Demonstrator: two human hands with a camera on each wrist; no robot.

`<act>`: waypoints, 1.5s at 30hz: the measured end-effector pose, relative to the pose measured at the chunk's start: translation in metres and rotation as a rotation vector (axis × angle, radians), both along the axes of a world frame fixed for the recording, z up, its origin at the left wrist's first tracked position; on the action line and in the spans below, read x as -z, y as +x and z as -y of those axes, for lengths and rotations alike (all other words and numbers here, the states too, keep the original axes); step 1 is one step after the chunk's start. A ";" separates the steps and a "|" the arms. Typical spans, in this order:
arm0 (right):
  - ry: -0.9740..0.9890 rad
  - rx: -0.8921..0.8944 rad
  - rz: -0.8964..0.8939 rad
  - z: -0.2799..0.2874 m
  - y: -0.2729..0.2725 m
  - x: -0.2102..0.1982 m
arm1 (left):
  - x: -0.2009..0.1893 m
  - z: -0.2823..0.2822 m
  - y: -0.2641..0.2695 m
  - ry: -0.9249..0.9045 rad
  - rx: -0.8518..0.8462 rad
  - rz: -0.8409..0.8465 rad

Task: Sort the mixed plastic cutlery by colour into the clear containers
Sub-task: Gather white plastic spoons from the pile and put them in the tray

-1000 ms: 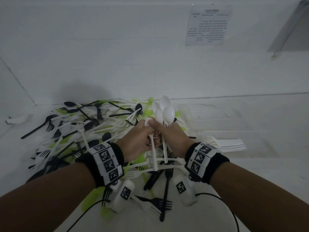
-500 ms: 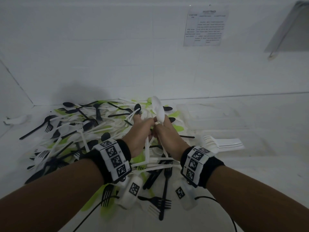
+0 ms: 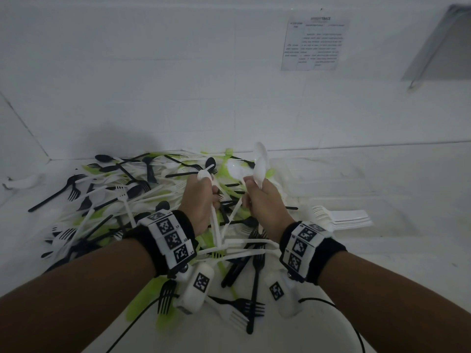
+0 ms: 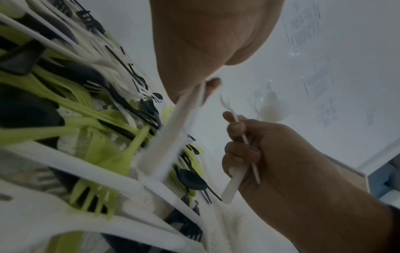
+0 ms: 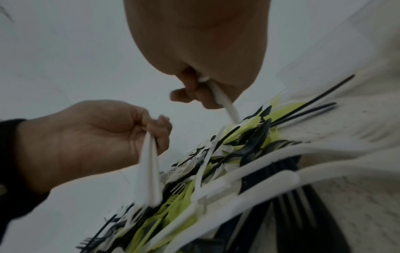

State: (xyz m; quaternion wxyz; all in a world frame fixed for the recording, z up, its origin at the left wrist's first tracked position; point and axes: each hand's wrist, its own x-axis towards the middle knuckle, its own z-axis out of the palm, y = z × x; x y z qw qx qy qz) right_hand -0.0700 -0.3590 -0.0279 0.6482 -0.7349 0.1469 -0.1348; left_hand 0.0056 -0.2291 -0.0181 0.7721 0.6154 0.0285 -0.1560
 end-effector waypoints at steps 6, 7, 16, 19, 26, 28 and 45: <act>-0.001 -0.307 -0.106 -0.018 -0.009 -0.010 | -0.001 0.001 0.003 0.019 0.163 0.040; 0.003 -0.301 -0.122 -0.020 -0.009 -0.008 | 0.000 0.002 0.002 0.074 0.132 0.076; 0.304 -0.200 -0.260 -0.012 -0.011 -0.014 | 0.002 -0.012 0.010 0.023 0.089 0.117; 0.333 -0.392 -0.395 -0.023 -0.011 -0.018 | -0.003 -0.009 0.003 0.022 0.214 0.085; 0.187 -0.426 -0.348 -0.029 -0.013 -0.005 | -0.003 -0.010 0.002 0.076 0.160 0.126; 0.013 -0.352 -0.311 -0.026 -0.015 -0.003 | -0.003 -0.014 0.003 0.034 0.104 0.118; -0.148 -0.059 0.112 -0.065 -0.005 0.004 | -0.007 -0.022 -0.001 0.033 0.159 0.057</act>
